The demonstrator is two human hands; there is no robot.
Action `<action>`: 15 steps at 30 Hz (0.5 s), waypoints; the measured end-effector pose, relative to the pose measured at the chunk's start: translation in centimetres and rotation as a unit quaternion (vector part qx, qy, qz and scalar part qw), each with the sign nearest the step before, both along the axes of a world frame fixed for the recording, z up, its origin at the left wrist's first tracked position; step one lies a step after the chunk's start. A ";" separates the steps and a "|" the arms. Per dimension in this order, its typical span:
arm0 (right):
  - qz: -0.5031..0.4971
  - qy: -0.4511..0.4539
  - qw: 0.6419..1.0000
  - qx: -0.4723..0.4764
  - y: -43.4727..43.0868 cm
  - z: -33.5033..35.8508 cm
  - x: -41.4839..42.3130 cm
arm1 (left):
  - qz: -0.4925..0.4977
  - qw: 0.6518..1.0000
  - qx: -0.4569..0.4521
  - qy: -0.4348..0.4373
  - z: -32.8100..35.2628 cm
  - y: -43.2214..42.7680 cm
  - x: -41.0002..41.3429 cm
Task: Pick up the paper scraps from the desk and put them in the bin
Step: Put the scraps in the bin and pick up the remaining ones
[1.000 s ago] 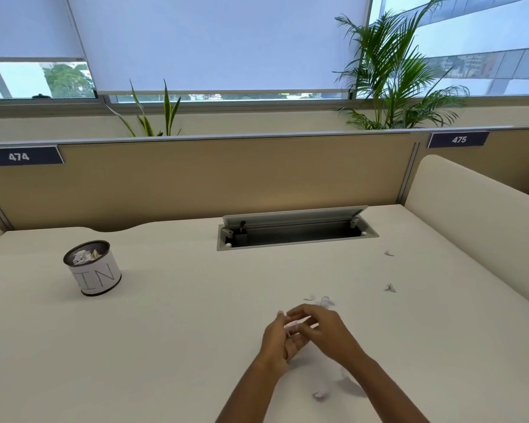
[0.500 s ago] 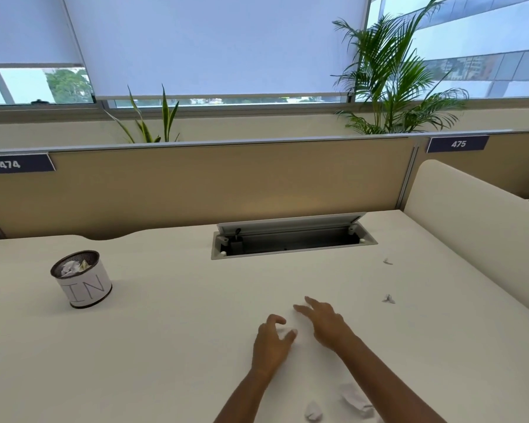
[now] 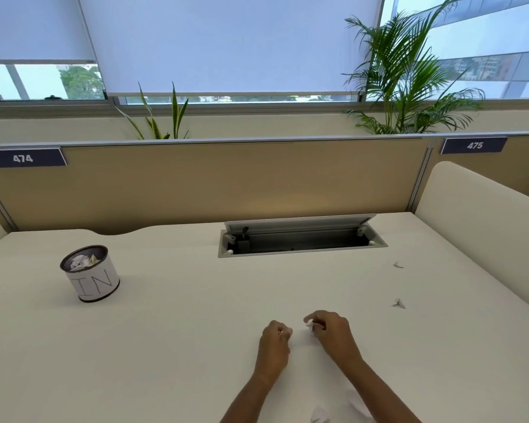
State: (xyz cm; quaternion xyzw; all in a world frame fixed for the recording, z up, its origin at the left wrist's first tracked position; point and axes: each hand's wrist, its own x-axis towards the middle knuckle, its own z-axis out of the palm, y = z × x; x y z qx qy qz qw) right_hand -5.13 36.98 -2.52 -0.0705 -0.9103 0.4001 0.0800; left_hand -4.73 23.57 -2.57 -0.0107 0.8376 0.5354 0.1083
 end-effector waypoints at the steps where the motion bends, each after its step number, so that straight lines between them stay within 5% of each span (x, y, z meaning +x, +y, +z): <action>1: 0.002 0.004 1.000 -0.023 -0.6 0.4 0.0 | 0.028 0.997 0.060 -0.036 0.2 -0.4 -0.1; 8: 0.048 0.033 0.996 -0.066 -6.0 2.0 1.0 | 0.126 0.894 0.384 -0.192 1.5 -2.5 0.0; 11: 0.085 0.041 0.995 -0.021 -7.8 1.9 1.5 | 0.145 0.856 0.437 -0.235 1.8 -3.4 0.3; 15: 0.120 0.060 0.990 -0.030 -8.1 2.5 1.6 | 0.165 0.850 0.438 -0.241 2.4 -4.7 -0.1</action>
